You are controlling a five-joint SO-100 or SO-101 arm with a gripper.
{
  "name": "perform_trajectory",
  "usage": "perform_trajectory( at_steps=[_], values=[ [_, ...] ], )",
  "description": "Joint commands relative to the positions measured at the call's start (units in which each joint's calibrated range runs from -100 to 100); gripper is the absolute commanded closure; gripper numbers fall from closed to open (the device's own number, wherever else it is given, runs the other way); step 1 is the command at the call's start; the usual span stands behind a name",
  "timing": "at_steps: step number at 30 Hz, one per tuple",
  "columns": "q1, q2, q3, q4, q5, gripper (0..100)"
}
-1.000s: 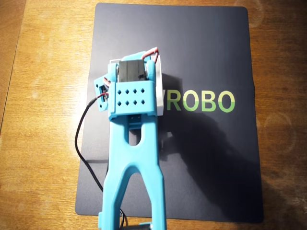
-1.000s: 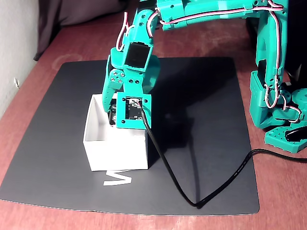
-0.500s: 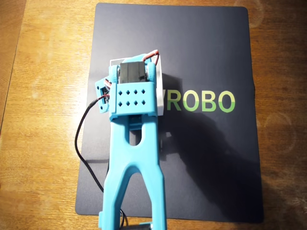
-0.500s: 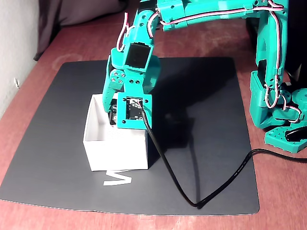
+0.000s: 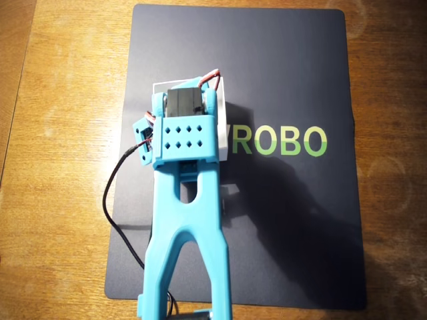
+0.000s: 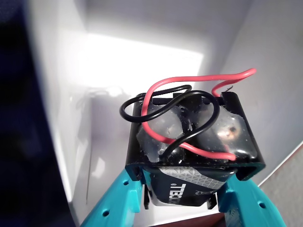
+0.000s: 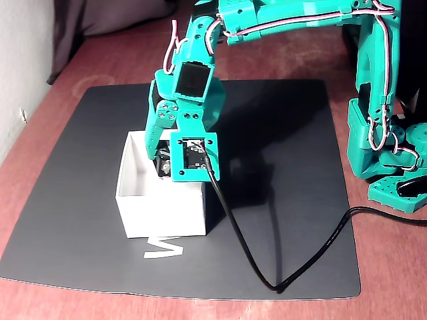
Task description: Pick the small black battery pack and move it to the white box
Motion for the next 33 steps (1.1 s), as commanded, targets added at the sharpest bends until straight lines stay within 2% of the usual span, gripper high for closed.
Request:
perform_trajectory(
  at_steps=[1, 21, 33],
  values=[
    [-0.2, -2.6, -0.4, -0.6, 0.4, 86],
    [0.5, -4.1, -1.4, -0.1, 0.5, 85],
    [0.5, -22.2, 1.2, 0.0, 0.5, 85]
  ],
)
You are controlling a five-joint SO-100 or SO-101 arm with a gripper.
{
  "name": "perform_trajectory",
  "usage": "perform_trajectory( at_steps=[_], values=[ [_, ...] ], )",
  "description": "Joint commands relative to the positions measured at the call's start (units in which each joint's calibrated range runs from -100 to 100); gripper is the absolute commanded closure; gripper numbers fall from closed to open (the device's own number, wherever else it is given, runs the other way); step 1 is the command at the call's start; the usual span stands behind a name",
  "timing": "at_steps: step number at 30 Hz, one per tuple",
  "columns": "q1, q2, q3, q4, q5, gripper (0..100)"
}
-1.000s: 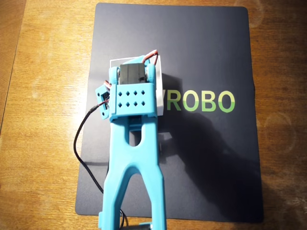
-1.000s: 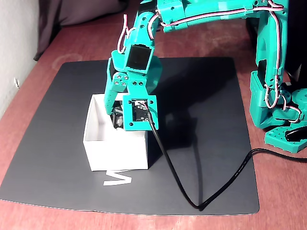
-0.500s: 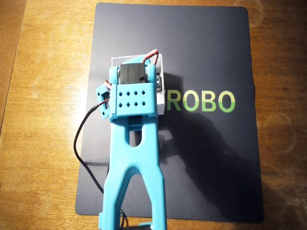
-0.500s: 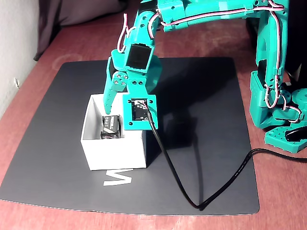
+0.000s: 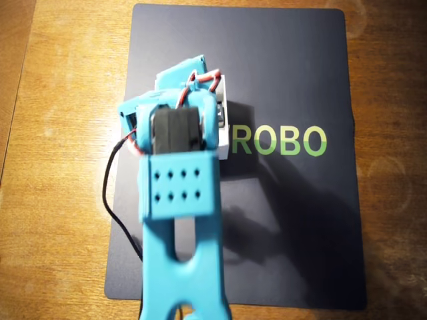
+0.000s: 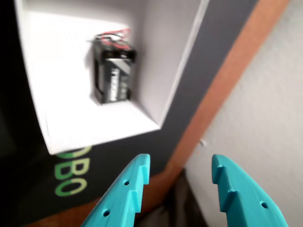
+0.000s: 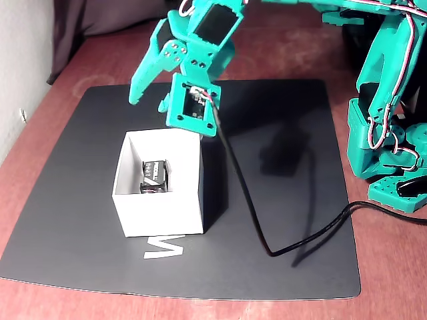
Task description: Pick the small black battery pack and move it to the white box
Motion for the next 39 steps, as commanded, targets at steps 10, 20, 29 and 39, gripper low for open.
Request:
perform_trajectory(
  at_steps=[10, 20, 29, 39],
  values=[
    [0.6, -27.8, 20.1, -0.6, 0.0, 85],
    [8.7, -49.2, 40.7, -0.5, -3.7, 85],
    [10.5, -60.8, 55.4, 4.0, -11.6, 85],
    [10.4, -70.6, 64.9, 11.2, -11.5, 85]
  ],
)
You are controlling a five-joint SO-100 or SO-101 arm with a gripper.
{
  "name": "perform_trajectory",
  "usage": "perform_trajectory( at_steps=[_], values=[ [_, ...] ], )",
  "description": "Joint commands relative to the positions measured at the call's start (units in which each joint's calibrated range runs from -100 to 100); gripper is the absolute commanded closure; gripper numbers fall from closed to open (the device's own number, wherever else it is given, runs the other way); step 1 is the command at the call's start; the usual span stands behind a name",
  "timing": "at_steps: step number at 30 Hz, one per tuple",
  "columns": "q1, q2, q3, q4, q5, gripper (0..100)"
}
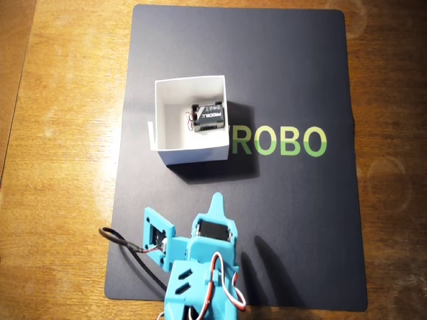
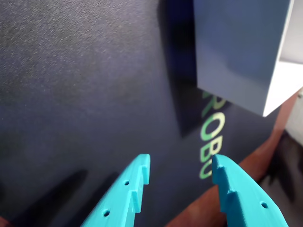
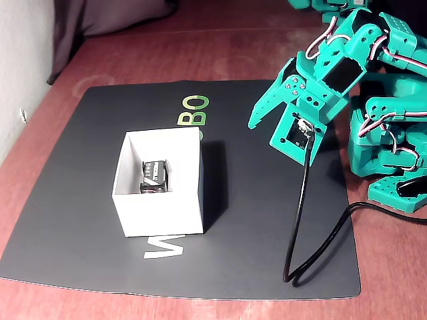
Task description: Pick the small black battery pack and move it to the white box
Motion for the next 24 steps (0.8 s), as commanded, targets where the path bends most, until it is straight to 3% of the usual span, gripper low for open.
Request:
perform_trajectory(
  at_steps=[1, 24],
  values=[
    [-0.1, -2.9, 1.7, 0.4, -0.2, 85],
    [-0.7, -14.7, 13.5, 0.3, -0.1, 87]
  ],
)
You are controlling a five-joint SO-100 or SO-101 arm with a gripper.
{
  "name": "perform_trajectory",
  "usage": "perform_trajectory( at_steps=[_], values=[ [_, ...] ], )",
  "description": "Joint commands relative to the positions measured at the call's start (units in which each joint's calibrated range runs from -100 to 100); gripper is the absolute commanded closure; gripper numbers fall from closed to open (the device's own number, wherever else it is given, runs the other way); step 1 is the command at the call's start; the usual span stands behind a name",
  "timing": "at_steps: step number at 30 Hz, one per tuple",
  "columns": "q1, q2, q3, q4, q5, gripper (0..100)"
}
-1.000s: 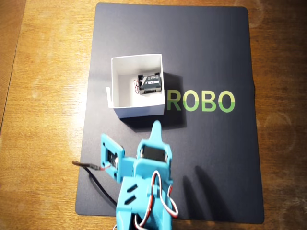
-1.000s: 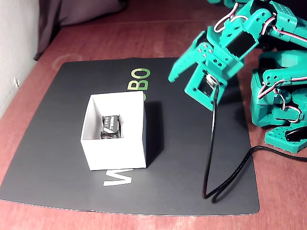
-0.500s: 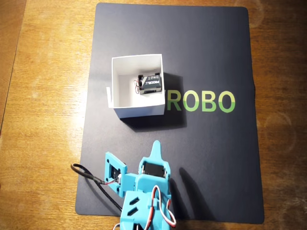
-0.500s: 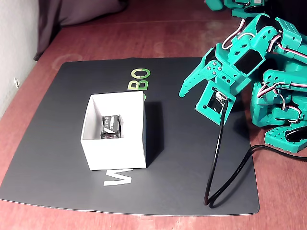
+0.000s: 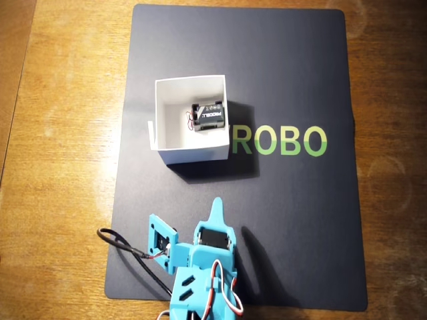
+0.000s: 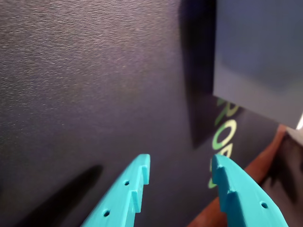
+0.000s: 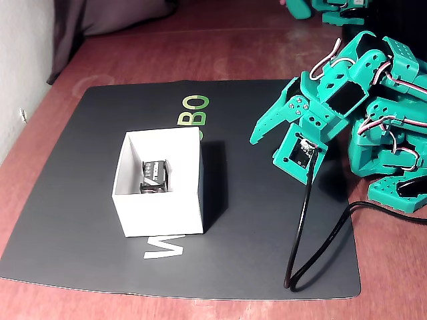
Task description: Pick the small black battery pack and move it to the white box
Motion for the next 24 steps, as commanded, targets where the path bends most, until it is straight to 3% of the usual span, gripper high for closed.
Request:
perform_trajectory(
  at_steps=[1, 12, 24],
  values=[
    [-0.5, 0.1, -0.3, 0.3, 0.0, 90],
    [-0.5, 0.0, -0.3, 0.3, 0.0, 100],
    [0.2, 0.0, -0.3, 0.3, -0.3, 99]
  ],
)
